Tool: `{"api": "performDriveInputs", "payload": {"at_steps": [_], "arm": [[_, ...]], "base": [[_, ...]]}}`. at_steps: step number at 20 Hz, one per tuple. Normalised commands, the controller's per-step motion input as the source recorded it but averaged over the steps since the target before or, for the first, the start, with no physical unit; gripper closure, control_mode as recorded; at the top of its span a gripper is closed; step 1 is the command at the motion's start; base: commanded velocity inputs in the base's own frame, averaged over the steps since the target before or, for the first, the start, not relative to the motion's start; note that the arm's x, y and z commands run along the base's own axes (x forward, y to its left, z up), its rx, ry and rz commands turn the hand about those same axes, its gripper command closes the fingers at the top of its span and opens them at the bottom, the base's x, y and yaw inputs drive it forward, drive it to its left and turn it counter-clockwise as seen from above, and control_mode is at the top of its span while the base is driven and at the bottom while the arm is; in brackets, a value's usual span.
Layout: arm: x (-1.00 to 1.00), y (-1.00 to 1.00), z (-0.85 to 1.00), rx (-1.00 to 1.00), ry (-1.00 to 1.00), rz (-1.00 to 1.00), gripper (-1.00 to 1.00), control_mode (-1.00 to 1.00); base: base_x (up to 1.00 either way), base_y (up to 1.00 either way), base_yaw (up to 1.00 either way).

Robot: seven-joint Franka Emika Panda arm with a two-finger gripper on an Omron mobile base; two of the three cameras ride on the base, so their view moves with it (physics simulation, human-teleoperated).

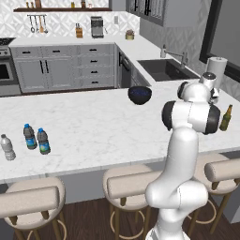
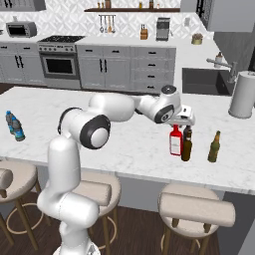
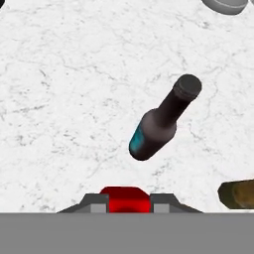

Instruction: Move the plastic bottles in the middle to the plastics group, and the glass bottles in the middle to the glass group.

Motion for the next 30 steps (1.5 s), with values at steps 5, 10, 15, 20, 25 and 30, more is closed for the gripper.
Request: {"api": "performDriveInputs", "payload": {"at_steps": [5, 10, 15, 20, 25, 30], "arm": [[-0.07, 0.00, -0.37, 0.07, 0.00, 0.00, 1.00, -1.00], [-0.09, 0.25, -0.32, 0.01, 0.00, 0.00, -1.00, -1.00], [-0.03, 0.17, -0.12, 0.00, 0.00, 0.00, -1.00, -1.00], [0.00, 0.00, 0.07, -0.03, 0.00, 0.00, -1.00, -1.00], [-0.09, 0.00, 0.40, -0.12, -0.01, 0.00, -1.00, -1.00], [-0.30, 0.00, 0.39, -0.21, -0.03, 0.00, -1.00, -1.00]], "base": [[0.00, 0.00, 0.00], [0.00, 0.00, 0.00], [0.00, 0.00, 0.00], [0.00, 0.00, 0.00], [0.00, 0.00, 0.00], [0.00, 0.00, 0.00]]}}
